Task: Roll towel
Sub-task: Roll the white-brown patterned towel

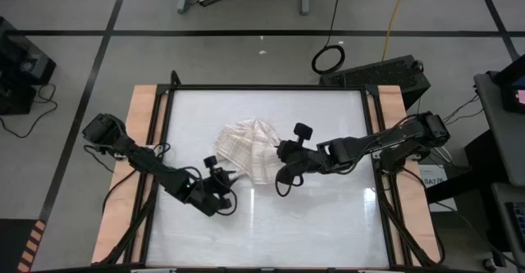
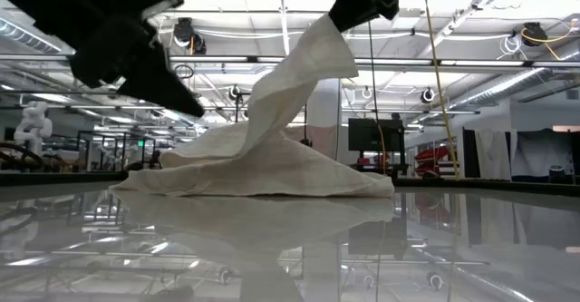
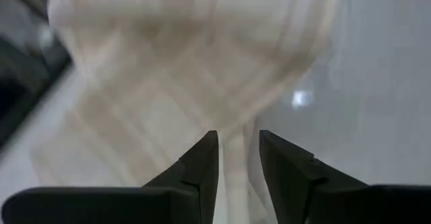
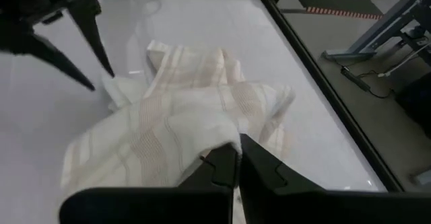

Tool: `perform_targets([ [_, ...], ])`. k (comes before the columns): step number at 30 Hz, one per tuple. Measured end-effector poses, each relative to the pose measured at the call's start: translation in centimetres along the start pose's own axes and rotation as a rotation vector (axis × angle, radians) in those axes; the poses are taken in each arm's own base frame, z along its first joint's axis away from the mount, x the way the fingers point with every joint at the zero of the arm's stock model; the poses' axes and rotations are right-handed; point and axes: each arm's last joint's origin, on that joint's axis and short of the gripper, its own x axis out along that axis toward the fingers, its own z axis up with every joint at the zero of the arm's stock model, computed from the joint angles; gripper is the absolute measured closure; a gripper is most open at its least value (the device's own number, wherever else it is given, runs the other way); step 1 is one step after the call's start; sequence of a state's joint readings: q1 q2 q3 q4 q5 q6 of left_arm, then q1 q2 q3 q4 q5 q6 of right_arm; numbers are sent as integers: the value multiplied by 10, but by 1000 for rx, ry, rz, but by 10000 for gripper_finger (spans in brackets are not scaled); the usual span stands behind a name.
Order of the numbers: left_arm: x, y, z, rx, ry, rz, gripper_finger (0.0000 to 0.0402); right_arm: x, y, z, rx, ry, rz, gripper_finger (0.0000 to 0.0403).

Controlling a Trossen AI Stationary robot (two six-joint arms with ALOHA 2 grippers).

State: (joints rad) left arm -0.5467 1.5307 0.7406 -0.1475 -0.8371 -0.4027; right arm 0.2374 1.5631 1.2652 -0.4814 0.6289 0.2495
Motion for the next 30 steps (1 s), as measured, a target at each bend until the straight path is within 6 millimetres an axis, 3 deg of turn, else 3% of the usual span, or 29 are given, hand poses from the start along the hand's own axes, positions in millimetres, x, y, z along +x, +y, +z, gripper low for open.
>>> perform_targets([
  [4, 3, 5, -4, -7, 44, 28, 285, 0, -1, -3, 8, 27, -6, 401],
  [9, 3, 1, -33, -54, 172, -62, 245, -1, -2, -7, 27, 64, -17, 401],
  [13, 0, -7, -47, -39, 151, -92, 218, -1, -2, -7, 26, 61, -15, 401],
  [21, 13, -12, -60, 68, 160, -10, 213, -4, -2, 2, 44, 27, -5, 401],
  [26, 24, -11, -67, 72, 168, 67, 259, -9, -4, 12, 46, 2, 0, 401],
  [30, 22, -5, -62, 144, 69, 224, 368, -8, -10, 19, 44, -12, -20, 401],
])
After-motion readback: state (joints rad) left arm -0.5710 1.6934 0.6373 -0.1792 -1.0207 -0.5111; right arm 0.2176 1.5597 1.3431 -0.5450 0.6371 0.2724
